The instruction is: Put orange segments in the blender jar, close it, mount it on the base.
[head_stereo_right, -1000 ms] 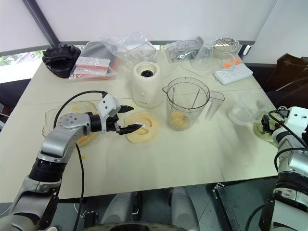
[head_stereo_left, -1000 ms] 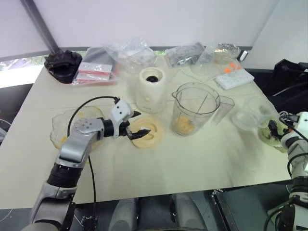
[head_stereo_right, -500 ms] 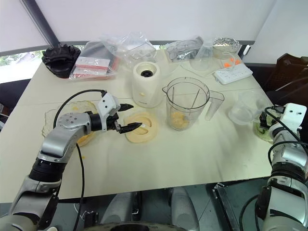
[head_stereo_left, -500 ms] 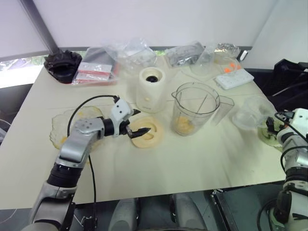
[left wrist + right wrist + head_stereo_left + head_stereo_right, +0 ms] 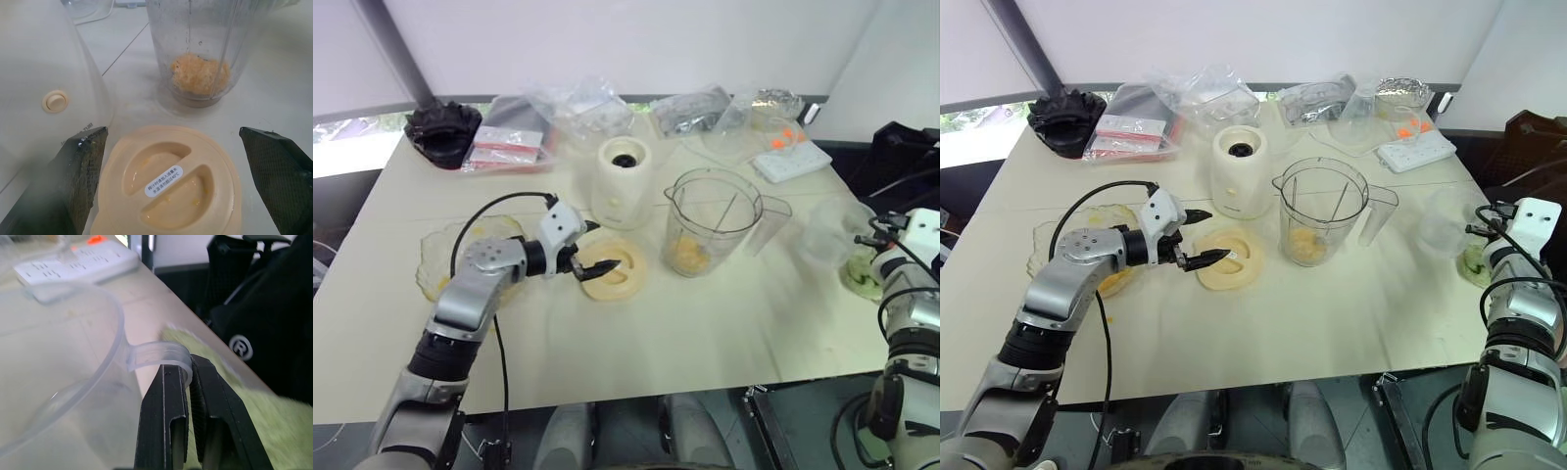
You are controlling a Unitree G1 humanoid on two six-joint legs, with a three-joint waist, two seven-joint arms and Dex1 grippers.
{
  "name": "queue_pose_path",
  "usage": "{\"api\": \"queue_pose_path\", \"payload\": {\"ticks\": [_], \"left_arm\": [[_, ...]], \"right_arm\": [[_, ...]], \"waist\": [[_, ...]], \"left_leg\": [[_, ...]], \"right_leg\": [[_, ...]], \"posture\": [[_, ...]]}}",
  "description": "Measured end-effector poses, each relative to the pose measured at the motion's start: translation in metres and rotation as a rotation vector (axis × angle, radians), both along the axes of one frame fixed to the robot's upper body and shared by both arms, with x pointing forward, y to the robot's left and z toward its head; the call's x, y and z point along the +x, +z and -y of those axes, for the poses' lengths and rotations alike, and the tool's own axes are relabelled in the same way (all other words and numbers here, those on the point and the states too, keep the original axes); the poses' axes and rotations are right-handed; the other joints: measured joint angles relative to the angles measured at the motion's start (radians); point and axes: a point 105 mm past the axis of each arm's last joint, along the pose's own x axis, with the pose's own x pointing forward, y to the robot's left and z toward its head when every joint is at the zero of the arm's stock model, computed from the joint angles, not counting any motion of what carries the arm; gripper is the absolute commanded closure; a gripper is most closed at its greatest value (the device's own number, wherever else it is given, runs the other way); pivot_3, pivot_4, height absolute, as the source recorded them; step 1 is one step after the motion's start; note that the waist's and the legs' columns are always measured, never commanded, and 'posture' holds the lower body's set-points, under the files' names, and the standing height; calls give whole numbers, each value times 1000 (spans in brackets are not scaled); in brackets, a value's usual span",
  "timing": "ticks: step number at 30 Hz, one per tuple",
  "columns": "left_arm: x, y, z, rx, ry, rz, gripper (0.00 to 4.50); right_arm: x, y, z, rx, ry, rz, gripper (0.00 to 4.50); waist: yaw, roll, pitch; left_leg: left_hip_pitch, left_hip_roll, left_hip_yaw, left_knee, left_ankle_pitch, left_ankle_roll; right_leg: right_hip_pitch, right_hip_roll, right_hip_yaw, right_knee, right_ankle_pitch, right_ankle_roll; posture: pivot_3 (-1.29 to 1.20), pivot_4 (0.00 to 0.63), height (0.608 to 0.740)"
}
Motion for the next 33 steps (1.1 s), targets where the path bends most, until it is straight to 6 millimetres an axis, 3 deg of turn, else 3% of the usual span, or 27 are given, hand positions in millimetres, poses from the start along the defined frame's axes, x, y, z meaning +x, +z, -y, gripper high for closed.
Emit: {"api": "queue_pose_path", "payload": {"ticks": [7, 15, 22, 33], "left_arm": [[0, 0, 2, 3, -5, 6, 0], [2, 4, 3, 4, -11, 16, 0], [2, 3, 4, 4, -18, 20, 0], [3, 3, 4, 4, -27, 16, 0]], "right_arm": [[-6, -6, -1, 51, -7, 27, 4474], [-12, -7, -21, 216, -3, 166, 4474], [-15, 7, -35, 300, -7, 278, 4474], [-23, 41, -40, 291, -7, 395, 4474]], "waist": [[-4, 0, 0], [-7, 1, 0], [-5, 3, 2], [-5, 4, 2]], "left_leg": [[0, 0, 0, 0, 0, 0], [0, 1, 0, -1, 0, 0], [0, 1, 0, -1, 0, 0], [0, 1, 0, -2, 0, 0]], "right_leg": [[0, 0, 0, 0, 0, 0], [0, 0, 0, 0, 0, 0], [-1, 0, 0, 0, 0, 0], [-2, 0, 0, 0, 0, 0]], "posture": [[0, 150, 740], [0, 150, 740], [0, 150, 740], [0, 150, 740]]}}
